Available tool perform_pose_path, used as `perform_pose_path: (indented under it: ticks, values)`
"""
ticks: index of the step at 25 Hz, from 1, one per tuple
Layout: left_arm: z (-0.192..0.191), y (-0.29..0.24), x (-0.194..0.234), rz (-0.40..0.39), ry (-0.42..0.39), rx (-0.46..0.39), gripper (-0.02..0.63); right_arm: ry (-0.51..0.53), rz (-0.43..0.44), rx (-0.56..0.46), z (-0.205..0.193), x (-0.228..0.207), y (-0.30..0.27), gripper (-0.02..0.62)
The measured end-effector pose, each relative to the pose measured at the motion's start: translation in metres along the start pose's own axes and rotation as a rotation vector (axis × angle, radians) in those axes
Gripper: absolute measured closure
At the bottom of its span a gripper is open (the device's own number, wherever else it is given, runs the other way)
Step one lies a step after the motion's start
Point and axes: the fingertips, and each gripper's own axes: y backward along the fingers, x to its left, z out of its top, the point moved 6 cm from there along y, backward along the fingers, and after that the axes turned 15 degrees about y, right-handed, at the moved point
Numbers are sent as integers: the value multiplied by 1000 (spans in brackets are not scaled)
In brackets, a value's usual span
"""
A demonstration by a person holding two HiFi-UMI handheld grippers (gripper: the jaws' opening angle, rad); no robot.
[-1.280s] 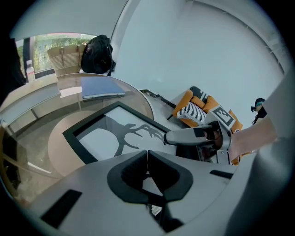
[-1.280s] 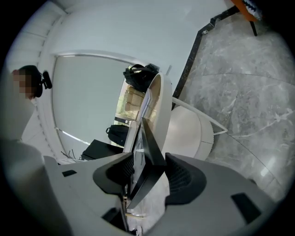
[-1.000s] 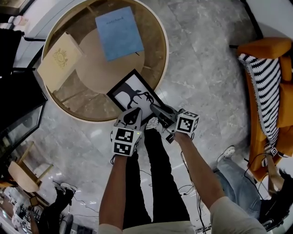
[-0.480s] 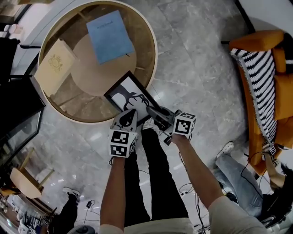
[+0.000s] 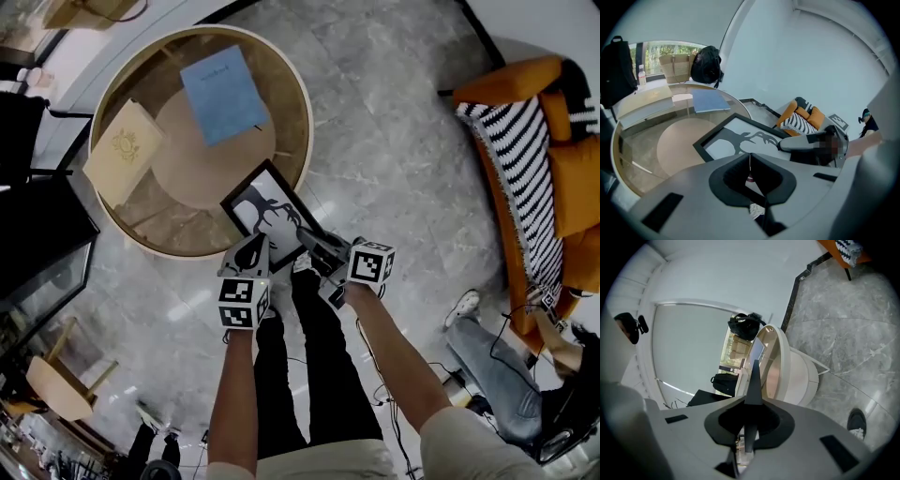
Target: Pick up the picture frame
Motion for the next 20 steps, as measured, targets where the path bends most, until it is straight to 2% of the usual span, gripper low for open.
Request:
perform_pose_path:
  ticks: [6,14,20]
  values:
    - [14,38,1,2,-22,-18,584,53,-64,-36,2,33,5,541]
    - [28,100,-3,-10,-43,-47,584,29,-135,-128,2,81,12,541]
    - [39,168,-14,-27,-85,-98,584,7,-153,-175,-1,144,25,541]
